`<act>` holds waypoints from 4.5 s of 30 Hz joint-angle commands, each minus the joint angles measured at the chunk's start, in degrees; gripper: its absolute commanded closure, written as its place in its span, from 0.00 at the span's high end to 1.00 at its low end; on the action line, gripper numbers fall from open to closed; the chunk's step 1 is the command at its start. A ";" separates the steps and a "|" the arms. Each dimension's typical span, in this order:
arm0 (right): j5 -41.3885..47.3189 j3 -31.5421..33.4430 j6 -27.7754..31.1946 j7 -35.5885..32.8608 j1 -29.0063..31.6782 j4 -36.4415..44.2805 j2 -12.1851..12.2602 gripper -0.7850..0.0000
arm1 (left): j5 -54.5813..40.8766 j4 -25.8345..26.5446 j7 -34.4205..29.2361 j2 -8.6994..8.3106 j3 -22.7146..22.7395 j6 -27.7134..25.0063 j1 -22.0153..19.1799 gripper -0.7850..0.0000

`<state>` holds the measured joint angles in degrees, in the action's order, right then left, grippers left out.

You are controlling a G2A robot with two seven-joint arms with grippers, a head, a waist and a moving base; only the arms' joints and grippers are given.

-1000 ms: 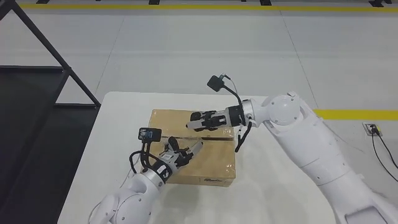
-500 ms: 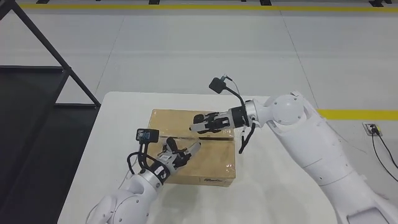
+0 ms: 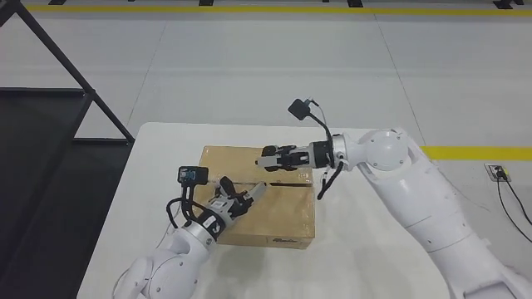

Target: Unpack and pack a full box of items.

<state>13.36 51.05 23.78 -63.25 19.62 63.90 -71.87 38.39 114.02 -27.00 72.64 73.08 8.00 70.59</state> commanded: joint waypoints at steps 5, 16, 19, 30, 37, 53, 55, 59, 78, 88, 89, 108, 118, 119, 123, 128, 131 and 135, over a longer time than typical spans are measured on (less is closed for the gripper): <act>1.90 3.46 1.72 4.13 3.91 3.05 0.84 0.48 | -0.30 -1.81 0.25 0.43 -1.51 2.02 -3.10 1.00; -2.98 6.92 -0.95 5.99 7.89 10.70 2.28 0.56 | 0.96 -4.22 -0.73 0.87 -4.06 3.17 -5.36 1.00; -4.80 6.60 -1.59 5.62 7.38 10.52 2.31 0.59 | 1.13 -4.10 -0.82 0.85 -3.95 2.75 -5.04 1.00; -7.31 3.98 -1.77 3.38 4.44 8.34 1.74 0.33 | 1.32 -3.23 -1.13 0.75 -3.50 1.47 -3.29 1.00; -7.64 2.88 -2.20 2.02 3.19 7.26 1.45 0.32 | 1.45 -3.06 -1.20 0.73 -3.41 1.03 -2.65 1.00; -5.34 2.62 -0.66 -0.92 2.28 5.94 1.35 0.00 | 1.91 -2.68 -0.93 0.75 -3.00 0.82 -1.78 1.00; -5.13 2.80 -0.56 -0.58 2.42 5.78 1.38 0.00 | 1.85 -2.56 -0.74 0.76 -2.91 0.89 -1.80 1.00; -2.70 4.89 0.92 -0.19 4.42 5.58 1.95 0.41 | 1.06 -2.37 -0.60 0.76 -1.63 1.32 -2.58 1.00; 3.49 10.02 1.45 3.75 11.25 12.56 3.21 0.49 | 2.64 -4.42 -0.74 1.46 -4.80 3.31 -5.90 1.00; 0.31 8.83 0.22 5.97 10.20 10.54 2.94 0.89 | 2.55 -3.97 -0.65 1.61 -4.78 3.55 -5.57 1.00; 0.38 8.80 0.27 5.86 10.19 10.36 2.93 0.89 | 2.38 -4.10 -0.80 1.62 -4.75 3.50 -5.61 1.00; 0.78 8.84 0.50 5.73 10.87 10.65 3.00 0.95 | -3.33 -7.73 -2.04 1.99 -3.50 3.02 -6.80 1.00; 2.58 8.02 1.48 6.46 11.05 12.39 2.63 0.98 | 0.50 -8.35 -1.47 2.14 -5.53 3.26 -7.35 1.00; 2.52 7.84 1.43 6.81 11.08 12.63 2.56 0.98 | 1.13 -8.39 -1.45 2.16 -5.85 3.29 -7.44 1.00; 2.16 7.37 1.10 7.50 11.13 13.57 2.41 1.00 | 3.44 -8.75 -1.13 2.26 -6.88 3.66 -7.97 1.00; 1.52 7.76 1.17 8.63 11.20 13.24 2.41 1.00 | 5.88 -7.37 0.09 2.39 -7.85 4.15 -7.59 1.00; 1.42 8.73 2.39 10.43 12.31 13.33 2.56 1.00 | 6.60 -6.42 0.17 2.46 -7.95 4.65 -7.62 1.00; 1.23 11.48 3.53 12.87 14.15 14.32 3.09 1.00 | 6.51 -6.18 1.06 2.62 -8.01 4.63 -7.59 1.00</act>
<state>14.63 61.98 27.20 -50.75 33.39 77.95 -68.89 45.12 107.77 -26.52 75.21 65.07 12.75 62.89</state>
